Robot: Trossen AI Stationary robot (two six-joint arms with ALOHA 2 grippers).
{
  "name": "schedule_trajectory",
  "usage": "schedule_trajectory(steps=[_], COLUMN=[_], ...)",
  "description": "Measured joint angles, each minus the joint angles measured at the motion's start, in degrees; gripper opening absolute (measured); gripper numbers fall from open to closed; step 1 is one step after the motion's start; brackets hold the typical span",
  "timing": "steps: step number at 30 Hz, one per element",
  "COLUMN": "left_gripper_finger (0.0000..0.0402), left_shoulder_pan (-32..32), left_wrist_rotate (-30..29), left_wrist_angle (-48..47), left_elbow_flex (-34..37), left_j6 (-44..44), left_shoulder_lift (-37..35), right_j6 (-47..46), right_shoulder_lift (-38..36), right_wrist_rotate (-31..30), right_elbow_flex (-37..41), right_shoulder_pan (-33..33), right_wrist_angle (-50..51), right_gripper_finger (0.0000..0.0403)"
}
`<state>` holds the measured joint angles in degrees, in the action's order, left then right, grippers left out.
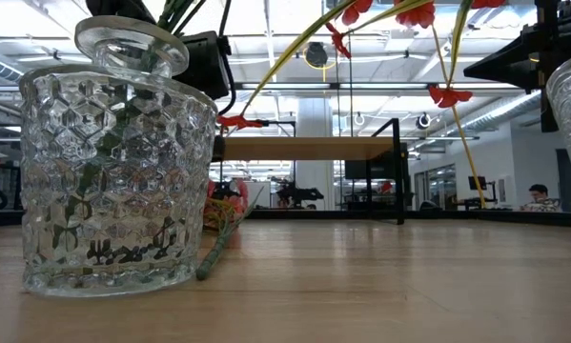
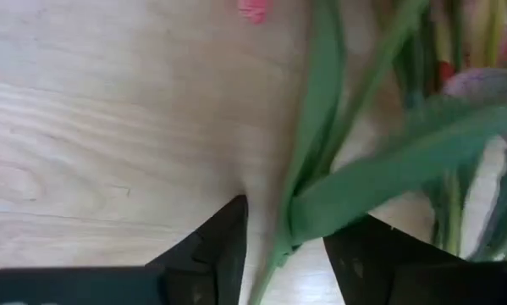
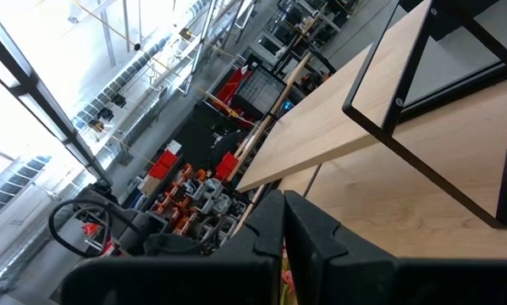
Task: Pick and place flowers into a vace then onto a shelf
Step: Put the light pink flower into the left transparent vase
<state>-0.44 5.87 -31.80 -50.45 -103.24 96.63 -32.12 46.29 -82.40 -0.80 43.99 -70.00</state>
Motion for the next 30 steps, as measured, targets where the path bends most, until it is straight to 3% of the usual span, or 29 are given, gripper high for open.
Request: schedule_trajectory(steps=[7, 15, 22, 30], left_gripper_finger=[0.0118, 0.0015, 0.0020, 0.0016], left_shoulder_pan=[0.1, 0.1, -0.4, -3.1], left_wrist_rotate=[0.2, 0.6, -0.2, -9.0], left_wrist_angle=[0.2, -1.7, -4.2, -10.5], left_elbow_flex=[0.2, 0.2, 0.6, 0.5], left_j6=[1.1, 1.6, 1.3, -3.4], left_shoulder_lift=[1.0, 1.0, -2.6, -9.9], right_j6=[0.0, 0.0, 0.0, 0.0], right_shoulder_lift=[0.0, 0.0, 0.0, 0.0], right_wrist_rotate=[0.0, 0.0, 0.0, 0.0], right_elbow_flex=[0.0, 0.0, 0.0, 0.0], right_shoulder_pan=[0.0, 0.0, 0.0, 0.0], right_wrist_angle=[0.0, 0.0, 0.0, 0.0], right_gripper_finger=[0.0004, 0.0004, 0.0004, 0.0004])
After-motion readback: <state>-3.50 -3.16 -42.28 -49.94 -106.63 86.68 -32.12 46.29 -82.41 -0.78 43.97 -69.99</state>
